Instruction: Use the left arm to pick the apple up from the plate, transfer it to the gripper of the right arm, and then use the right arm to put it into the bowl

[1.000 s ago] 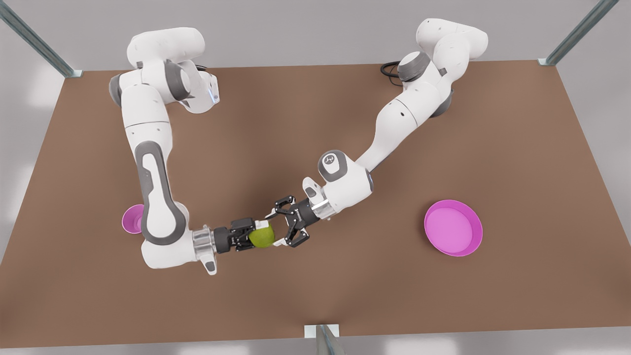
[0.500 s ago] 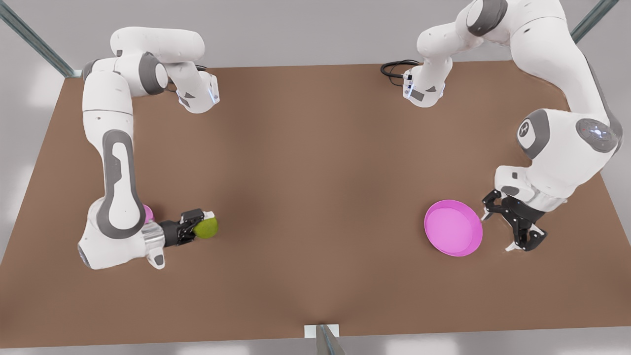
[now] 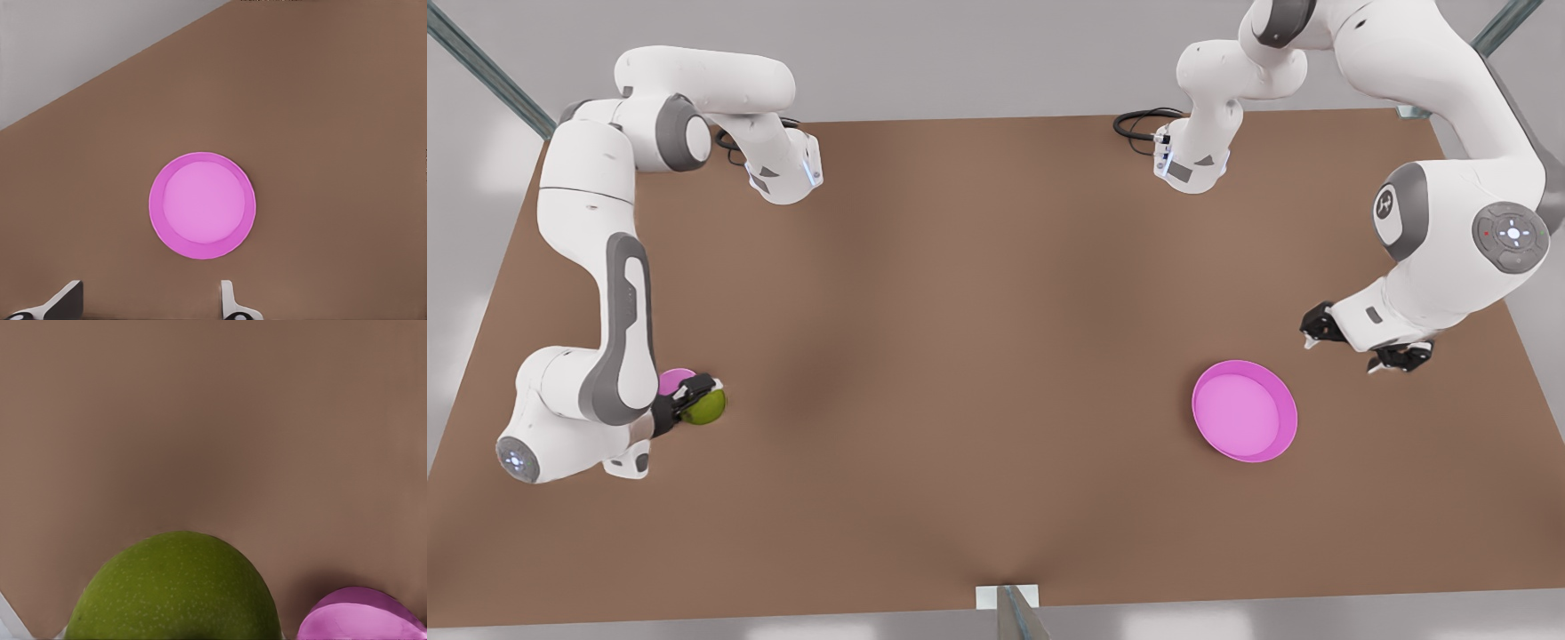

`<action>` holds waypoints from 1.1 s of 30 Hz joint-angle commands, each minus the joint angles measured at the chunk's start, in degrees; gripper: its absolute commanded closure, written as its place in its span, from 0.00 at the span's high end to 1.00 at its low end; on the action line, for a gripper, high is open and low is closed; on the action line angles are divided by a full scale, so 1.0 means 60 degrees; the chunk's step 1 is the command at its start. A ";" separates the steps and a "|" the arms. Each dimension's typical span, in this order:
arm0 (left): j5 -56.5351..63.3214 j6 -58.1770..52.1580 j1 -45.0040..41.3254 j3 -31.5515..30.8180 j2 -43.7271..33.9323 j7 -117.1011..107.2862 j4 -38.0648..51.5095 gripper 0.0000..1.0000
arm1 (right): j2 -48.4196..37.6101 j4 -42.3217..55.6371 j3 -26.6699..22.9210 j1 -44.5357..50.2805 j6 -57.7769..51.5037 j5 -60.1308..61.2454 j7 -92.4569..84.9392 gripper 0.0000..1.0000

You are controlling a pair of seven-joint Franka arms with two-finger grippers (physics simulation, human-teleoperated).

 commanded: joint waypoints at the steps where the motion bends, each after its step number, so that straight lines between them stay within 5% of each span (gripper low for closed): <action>1: -0.0134 -0.0216 -0.0002 0.0001 -0.0015 -0.5800 0.0010 1.00 | -0.0011 0.0038 -0.0005 -0.0074 0.0220 -0.0843 -0.1273 0.55; 11: -0.0193 -0.0216 -0.0031 -0.0014 -0.0001 -0.5815 -0.0004 1.00 | -0.0275 -0.0534 0.0112 -0.0367 0.0366 -0.1429 -0.1990 0.54; 15: -0.0208 -0.0216 -0.0045 -0.0028 -0.0001 -0.5815 -0.0004 1.00 | -0.1271 -0.2438 0.0112 -0.0528 0.1655 -0.1546 -0.2108 0.54; 33: -0.0457 -0.0230 -0.0016 -0.0014 -0.0001 -0.5815 -0.0019 1.00 | -0.0480 -0.2555 0.0082 -0.1216 0.2710 -0.1590 -0.3455 0.54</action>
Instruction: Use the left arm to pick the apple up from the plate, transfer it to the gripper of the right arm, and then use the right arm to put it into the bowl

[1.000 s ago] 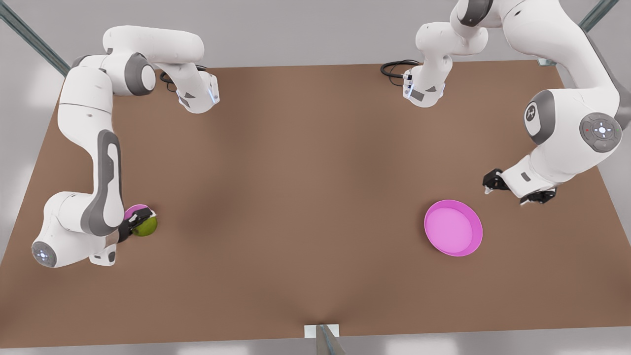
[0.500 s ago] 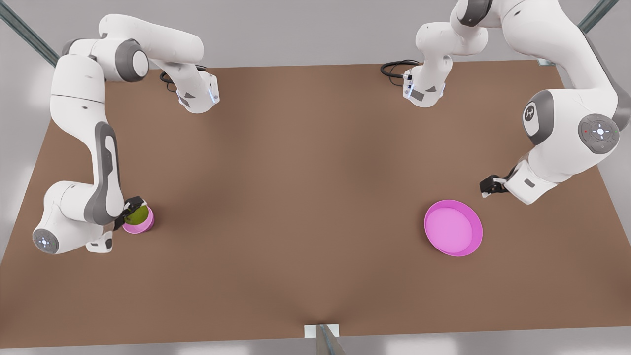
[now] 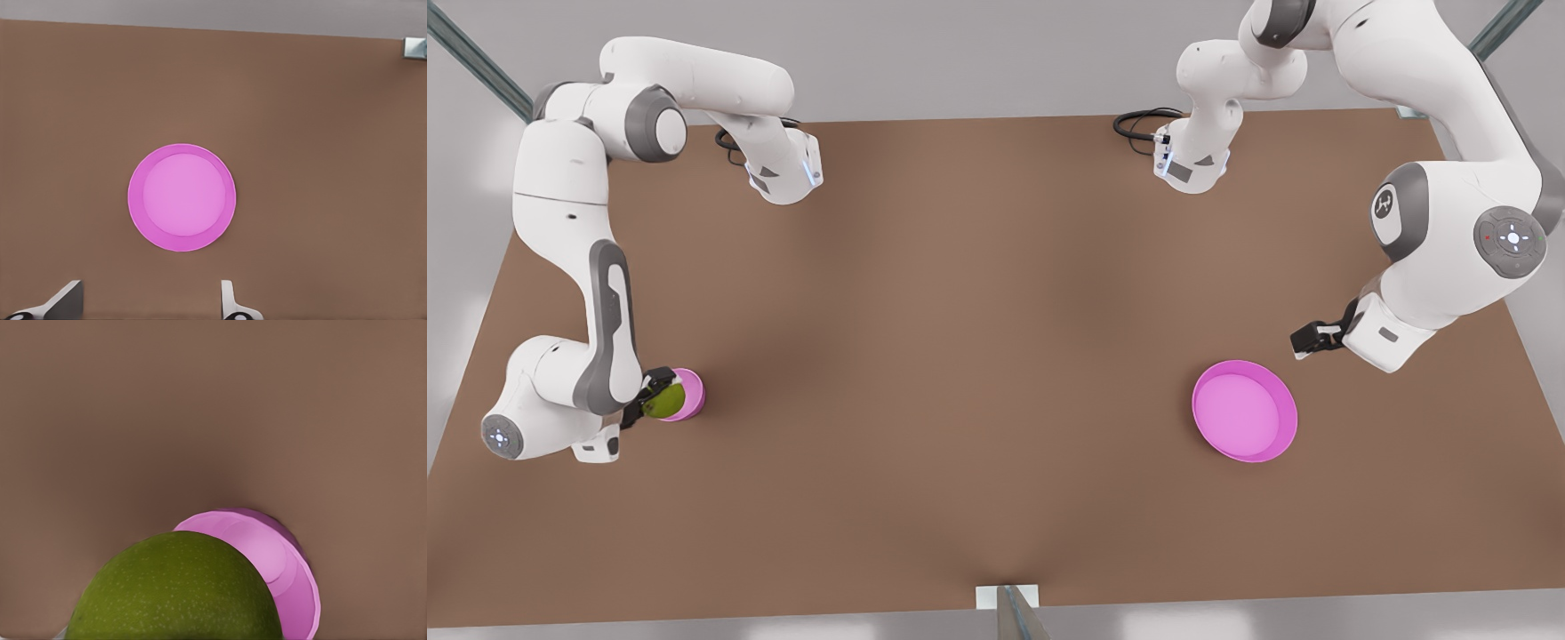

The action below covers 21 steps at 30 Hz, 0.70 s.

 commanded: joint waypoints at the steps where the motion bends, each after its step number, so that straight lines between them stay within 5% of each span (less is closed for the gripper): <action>1: -0.0003 -0.0007 0.0000 0.0000 -0.0011 -0.0934 -0.0005 1.00 | -0.0013 -0.0103 0.0003 0.0009 0.0207 -0.0058 -0.1187 0.54; 7: -0.0003 -0.0007 0.0000 0.0000 -0.0011 -0.0934 -0.0005 1.00 | -0.0013 -0.0396 0.0018 -0.0109 0.0339 -0.0058 -0.1274 0.55; 10: -0.0003 -0.0007 0.0000 0.0000 -0.0011 -0.0934 -0.0005 1.00 | -0.0013 -0.0396 0.0018 -0.0109 0.0339 -0.0058 -0.1274 0.67; 12: -0.0003 -0.0007 0.0000 0.0000 -0.0011 -0.0934 -0.0019 1.00 | -0.0013 -0.0396 0.0018 -0.0123 0.0339 -0.0058 -0.1274 0.84; 15: -0.0003 -0.0007 0.0000 0.0000 -0.0011 -0.0934 -0.0019 1.00 | -0.0027 -0.0367 0.0018 -0.0123 0.0339 -0.0058 -0.1289 0.86; 16: -0.0003 -0.0007 0.0000 0.0000 -0.0011 -0.0934 -0.0019 1.00 | -0.0042 -0.0367 0.0018 -0.0123 0.0325 -0.0058 -0.1318 1.00; 21: -0.0003 -0.0007 0.0000 0.0000 -0.0011 -0.0934 -0.0019 1.00 | -0.0027 -0.0367 0.0018 -0.0182 0.0310 -0.0058 -0.1450 1.00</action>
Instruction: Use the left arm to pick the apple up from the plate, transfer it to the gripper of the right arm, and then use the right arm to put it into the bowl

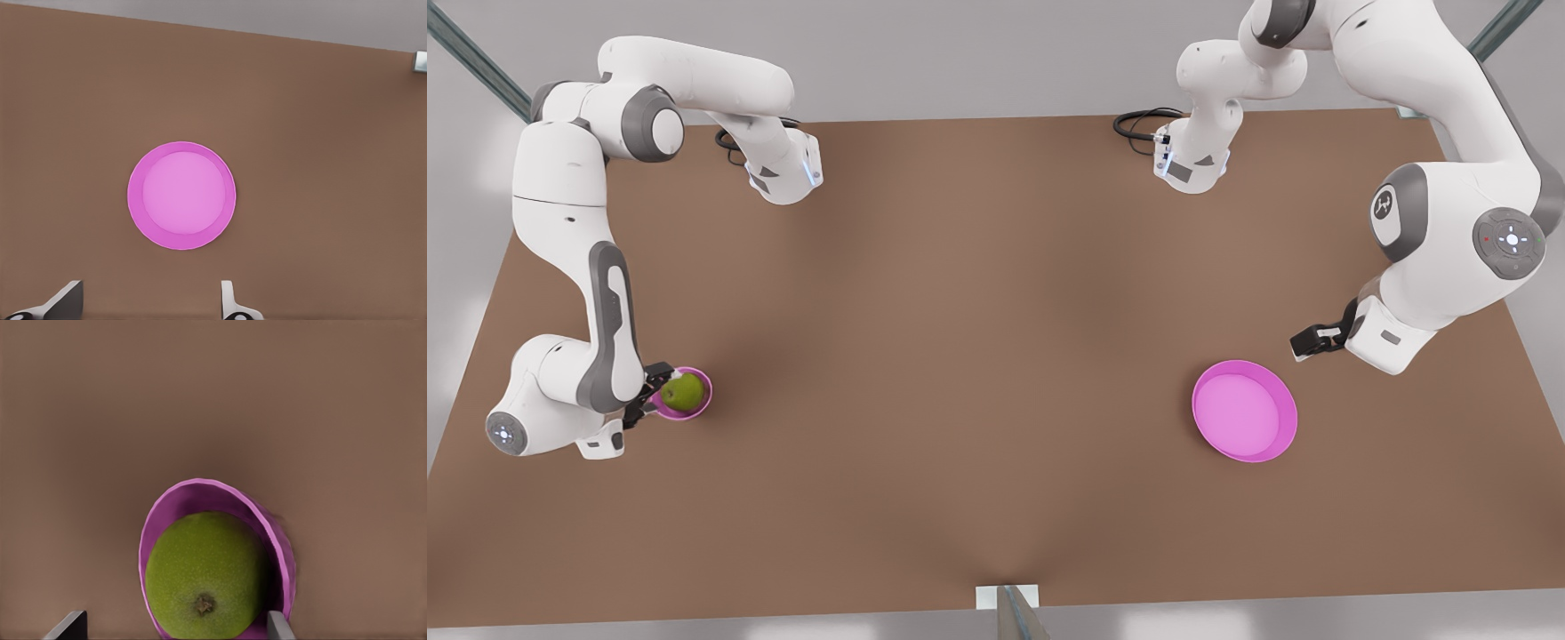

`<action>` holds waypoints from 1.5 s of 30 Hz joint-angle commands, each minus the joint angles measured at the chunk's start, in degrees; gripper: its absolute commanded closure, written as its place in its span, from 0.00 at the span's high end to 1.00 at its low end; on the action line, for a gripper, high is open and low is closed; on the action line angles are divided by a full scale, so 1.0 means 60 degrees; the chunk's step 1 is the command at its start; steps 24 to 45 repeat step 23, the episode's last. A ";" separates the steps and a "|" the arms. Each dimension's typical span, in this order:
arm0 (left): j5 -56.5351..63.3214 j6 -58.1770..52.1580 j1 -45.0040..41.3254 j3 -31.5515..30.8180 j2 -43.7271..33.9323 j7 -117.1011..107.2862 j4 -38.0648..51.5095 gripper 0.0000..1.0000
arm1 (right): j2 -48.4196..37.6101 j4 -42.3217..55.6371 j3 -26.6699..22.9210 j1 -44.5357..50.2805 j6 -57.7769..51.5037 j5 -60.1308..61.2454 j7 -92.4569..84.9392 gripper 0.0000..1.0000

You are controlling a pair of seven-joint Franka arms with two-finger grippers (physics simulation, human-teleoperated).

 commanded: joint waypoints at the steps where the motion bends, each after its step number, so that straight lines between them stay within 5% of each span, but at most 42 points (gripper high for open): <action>1: 0.0007 -0.0005 0.0000 0.0000 -0.0005 -0.0294 0.0005 1.00 | -0.0012 0.0019 0.0000 0.0006 -0.0005 0.0001 -0.0528 1.00; 6: 0.0007 -0.0005 0.0000 0.0000 -0.0005 -0.0294 0.0005 1.00 | -0.0187 0.1439 0.0030 0.0722 -0.0209 -0.0028 0.0657 1.00; 9: 0.0021 0.0009 0.0000 0.0000 -0.0005 -0.0206 0.0005 1.00 | -0.1959 0.2143 0.0015 0.2979 -0.0561 -0.0717 0.6179 1.00; 12: -0.0008 -0.0020 0.0102 -0.0014 -0.0033 0.0671 0.0049 1.00 | -0.4156 0.1851 0.0234 0.3346 -0.1865 -0.0863 0.9958 1.00; 16: -0.0169 -0.0782 0.0352 0.0030 -0.1908 0.1435 -0.1093 1.00 | -0.5110 0.0092 0.0235 0.2980 -0.1411 -0.0322 1.0839 1.00; 45: -0.0125 -0.0488 0.0264 0.0015 -0.1616 0.1450 -0.1050 1.00 | -0.4948 0.0209 0.0206 0.2716 -0.1147 -0.0028 1.1499 1.00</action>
